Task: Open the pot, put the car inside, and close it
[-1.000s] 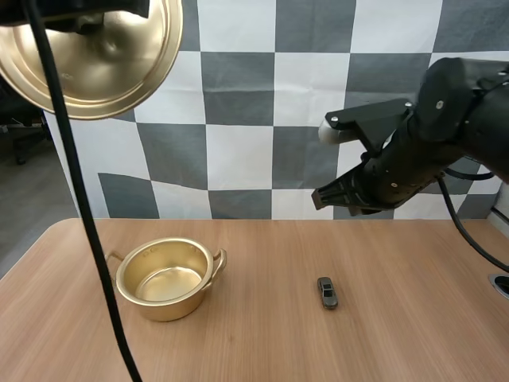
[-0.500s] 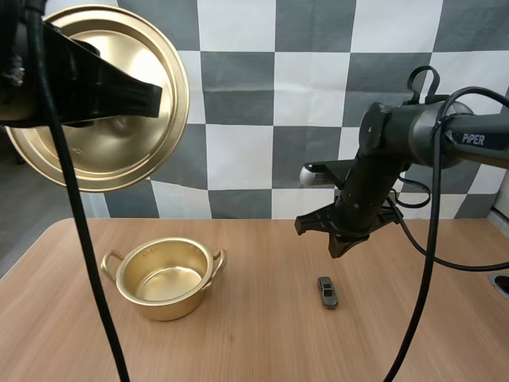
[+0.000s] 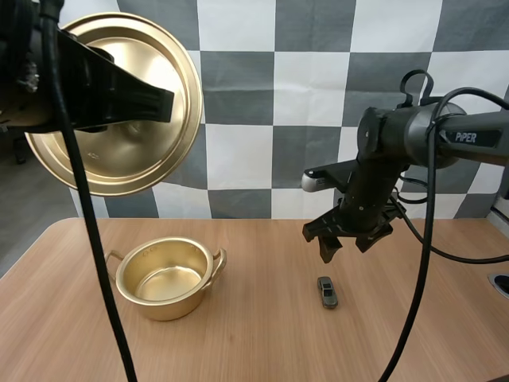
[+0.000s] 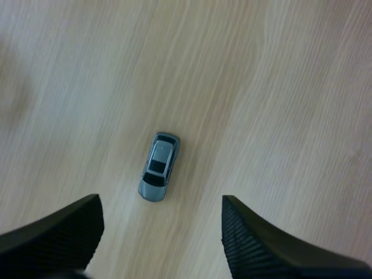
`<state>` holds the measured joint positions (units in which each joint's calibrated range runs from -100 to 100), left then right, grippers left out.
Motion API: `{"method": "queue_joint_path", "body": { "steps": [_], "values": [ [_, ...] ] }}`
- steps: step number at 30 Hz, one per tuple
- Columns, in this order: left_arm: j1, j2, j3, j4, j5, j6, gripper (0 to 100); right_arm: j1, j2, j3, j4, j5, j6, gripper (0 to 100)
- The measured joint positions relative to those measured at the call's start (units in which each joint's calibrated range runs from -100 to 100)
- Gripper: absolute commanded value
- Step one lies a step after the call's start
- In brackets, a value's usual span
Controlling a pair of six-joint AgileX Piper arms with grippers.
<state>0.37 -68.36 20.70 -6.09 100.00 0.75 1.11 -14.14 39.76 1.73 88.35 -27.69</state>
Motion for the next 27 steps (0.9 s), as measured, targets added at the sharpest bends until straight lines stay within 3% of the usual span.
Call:
{"method": "queue_joint_path", "body": {
  "steps": [9, 21, 27],
  "values": [
    [0.00, 0.0, 0.0, 0.0, 0.0, 0.1, 0, 0.0, 0.0, 0.0, 0.0, -5.5, 0.0, 100],
    [0.00, 0.0, 0.0, 0.0, 0.0, 0.1, 0, 0.0, 3.9, 0.0, 6.4, 4.7, -4.1, 100],
    [0.00, 0.0, 0.0, 0.0, 0.0, 0.1, 0, 0.0, 6.7, 0.0, 5.6, 4.3, -4.1, 100]
  ]
}}
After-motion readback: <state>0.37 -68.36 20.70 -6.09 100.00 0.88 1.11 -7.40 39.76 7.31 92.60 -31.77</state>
